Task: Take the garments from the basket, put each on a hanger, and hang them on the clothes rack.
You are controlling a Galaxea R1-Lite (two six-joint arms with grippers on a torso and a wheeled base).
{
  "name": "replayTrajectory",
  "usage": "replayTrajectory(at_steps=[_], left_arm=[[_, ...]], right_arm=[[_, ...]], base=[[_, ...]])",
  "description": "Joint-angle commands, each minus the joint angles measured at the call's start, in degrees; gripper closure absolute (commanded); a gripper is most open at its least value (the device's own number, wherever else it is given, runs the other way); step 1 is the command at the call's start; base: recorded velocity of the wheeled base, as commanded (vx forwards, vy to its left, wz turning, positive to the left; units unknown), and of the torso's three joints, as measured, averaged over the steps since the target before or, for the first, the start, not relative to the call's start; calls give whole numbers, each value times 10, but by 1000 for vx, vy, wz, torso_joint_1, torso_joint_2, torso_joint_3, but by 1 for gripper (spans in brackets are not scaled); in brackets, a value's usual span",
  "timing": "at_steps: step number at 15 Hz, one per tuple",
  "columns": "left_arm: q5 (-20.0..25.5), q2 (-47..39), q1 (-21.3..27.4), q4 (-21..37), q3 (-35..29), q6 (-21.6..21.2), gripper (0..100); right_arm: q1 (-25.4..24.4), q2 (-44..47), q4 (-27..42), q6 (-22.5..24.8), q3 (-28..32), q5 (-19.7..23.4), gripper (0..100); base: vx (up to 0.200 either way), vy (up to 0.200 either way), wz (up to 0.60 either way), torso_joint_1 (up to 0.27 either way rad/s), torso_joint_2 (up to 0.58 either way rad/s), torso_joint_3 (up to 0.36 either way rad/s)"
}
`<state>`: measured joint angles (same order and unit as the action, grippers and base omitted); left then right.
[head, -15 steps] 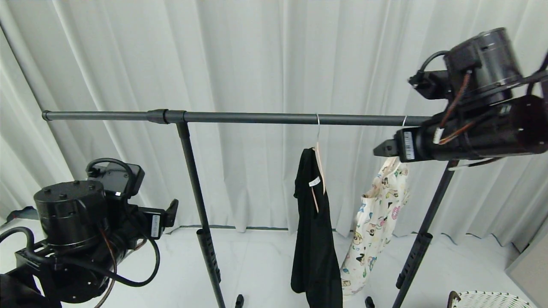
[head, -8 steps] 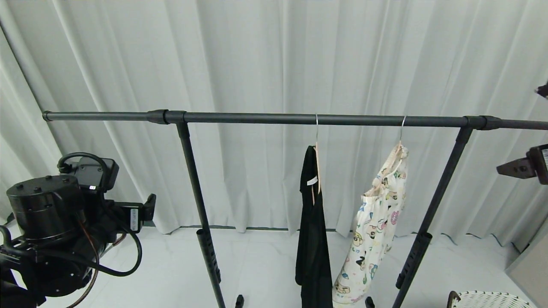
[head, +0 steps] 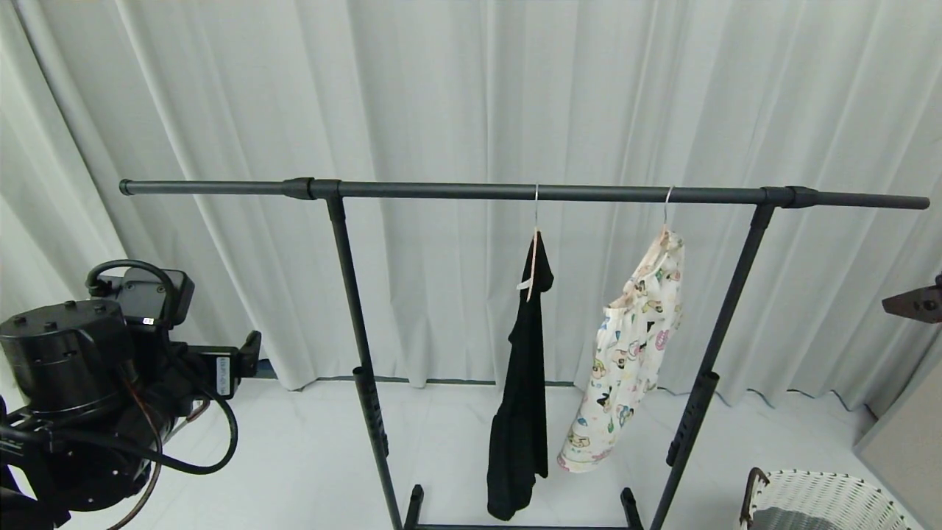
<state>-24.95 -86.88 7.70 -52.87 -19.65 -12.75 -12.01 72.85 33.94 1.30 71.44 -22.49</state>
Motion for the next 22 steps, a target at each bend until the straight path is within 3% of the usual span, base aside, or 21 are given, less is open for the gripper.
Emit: replayTrajectory(at_steps=[1, 12, 16, 22], left_arm=[[0, 0, -1, 0, 0, 0, 0], [0, 5, -1, 0, 7, 5, 0], [-1, 5, -1, 0, 7, 5, 0], [-1, 15, -15, 0, 8, 5, 0]], right_arm=[[0, 3, 0, 0, -1, 0, 0], [4, -2, 0, -2, -6, -1, 0], [4, -10, 1, -1, -7, 0, 0], [4, -32, 1, 1, -24, -2, 0]], base=[[-200, 0, 0, 2, 2, 2], [-200, 0, 0, 1, 2, 4], [0, 0, 0, -24, 48, 30], [0, 0, 0, -209, 480, 264]])
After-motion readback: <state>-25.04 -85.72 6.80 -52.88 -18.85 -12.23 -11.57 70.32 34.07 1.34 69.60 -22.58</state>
